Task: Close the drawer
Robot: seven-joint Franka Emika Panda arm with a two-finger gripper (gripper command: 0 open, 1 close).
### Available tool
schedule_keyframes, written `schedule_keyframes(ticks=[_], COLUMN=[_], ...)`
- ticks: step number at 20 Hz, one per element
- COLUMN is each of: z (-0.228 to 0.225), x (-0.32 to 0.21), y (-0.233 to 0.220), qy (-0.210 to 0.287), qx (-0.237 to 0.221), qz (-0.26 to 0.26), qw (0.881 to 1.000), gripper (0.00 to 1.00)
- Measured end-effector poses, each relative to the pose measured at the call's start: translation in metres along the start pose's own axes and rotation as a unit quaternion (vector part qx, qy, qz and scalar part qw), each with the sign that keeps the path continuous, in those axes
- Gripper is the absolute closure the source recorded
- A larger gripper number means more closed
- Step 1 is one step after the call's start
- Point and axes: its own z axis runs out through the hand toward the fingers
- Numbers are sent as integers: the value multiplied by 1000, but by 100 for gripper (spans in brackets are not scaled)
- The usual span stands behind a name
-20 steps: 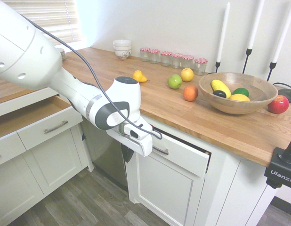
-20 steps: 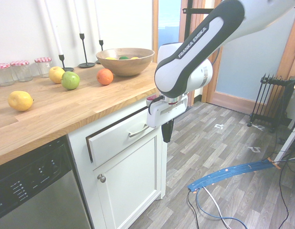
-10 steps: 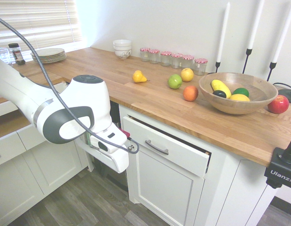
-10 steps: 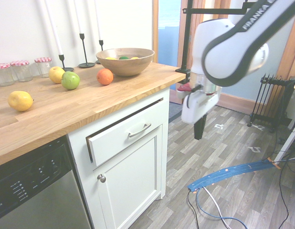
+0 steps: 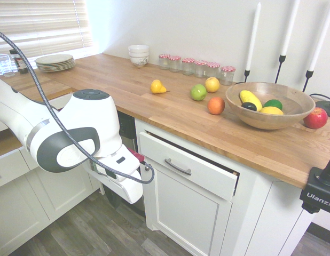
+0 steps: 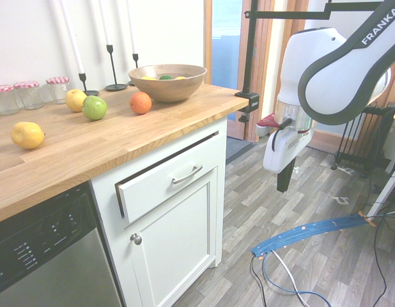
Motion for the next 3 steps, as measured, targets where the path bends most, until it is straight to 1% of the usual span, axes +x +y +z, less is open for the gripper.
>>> schedule_keyframes(ticks=[3], z=[0], x=[1], y=[1], qy=[0], qx=[1], qz=[3], qw=[1000], gripper=[0])
